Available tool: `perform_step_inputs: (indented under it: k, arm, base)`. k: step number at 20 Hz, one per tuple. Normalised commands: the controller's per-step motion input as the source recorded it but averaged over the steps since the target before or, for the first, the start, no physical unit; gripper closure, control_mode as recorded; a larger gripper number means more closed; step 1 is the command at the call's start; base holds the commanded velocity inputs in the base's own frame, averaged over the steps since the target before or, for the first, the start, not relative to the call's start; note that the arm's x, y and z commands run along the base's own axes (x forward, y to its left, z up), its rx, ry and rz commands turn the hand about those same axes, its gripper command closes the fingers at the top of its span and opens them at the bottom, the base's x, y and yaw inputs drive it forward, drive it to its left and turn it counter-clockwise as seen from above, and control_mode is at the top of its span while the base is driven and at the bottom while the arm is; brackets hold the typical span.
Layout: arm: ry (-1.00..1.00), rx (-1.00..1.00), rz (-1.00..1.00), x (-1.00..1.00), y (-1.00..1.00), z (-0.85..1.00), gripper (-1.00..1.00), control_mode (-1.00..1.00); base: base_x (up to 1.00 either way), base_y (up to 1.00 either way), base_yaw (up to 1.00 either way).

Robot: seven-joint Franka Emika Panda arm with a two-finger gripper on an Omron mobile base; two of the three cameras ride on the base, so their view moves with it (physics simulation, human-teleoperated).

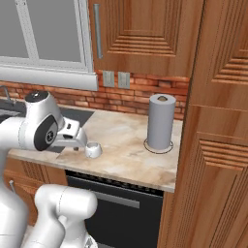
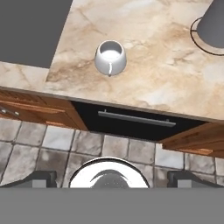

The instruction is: Clear the mugs and bowl far away from the sink.

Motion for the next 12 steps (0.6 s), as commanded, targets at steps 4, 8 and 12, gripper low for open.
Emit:
perform_step_inputs:
  k: [4,8,12]
  arm:
    - [0.00,0.01,0.00,0.21,0.11,-0.29,-1.00,-1.00]
    - [0.00,0.00,0.00,0.27,0.00,-0.31,-1.00,-1.00]
    - [0.00,0.01,0.00,0.23,0.00,-0.30,-1.00,-1.00]
  base:
    - [0.00,0.00,0.00]
    - [0.00,0.00,0.00]
    - [0.00,0.00,0.00]
